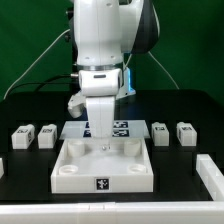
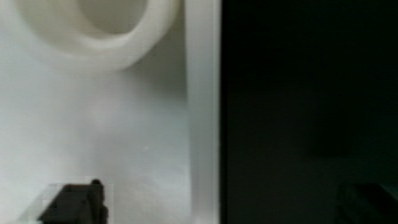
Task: Assemble one leg
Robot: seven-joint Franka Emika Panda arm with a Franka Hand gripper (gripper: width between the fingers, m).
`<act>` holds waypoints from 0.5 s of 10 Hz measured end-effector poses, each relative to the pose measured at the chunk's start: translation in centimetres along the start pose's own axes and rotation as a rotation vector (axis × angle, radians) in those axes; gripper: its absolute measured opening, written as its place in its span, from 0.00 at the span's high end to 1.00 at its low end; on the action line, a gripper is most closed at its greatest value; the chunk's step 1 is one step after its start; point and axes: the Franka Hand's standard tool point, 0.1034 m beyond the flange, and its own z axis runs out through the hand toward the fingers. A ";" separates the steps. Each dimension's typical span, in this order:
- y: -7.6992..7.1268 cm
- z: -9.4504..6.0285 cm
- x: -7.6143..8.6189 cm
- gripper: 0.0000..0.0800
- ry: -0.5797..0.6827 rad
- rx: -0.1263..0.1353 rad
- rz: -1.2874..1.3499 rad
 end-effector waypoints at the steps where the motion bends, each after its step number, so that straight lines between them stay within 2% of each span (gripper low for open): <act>1: -0.1 0.2 0.1 0.19 0.002 -0.002 0.011; 2: -0.1 0.2 0.0 0.19 0.002 -0.002 0.011; 5: -0.1 0.2 0.0 0.70 0.002 -0.002 0.012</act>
Offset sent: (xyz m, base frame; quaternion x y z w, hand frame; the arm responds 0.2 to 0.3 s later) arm 0.0000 0.0000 0.0000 0.0000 0.0000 0.0000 1.0000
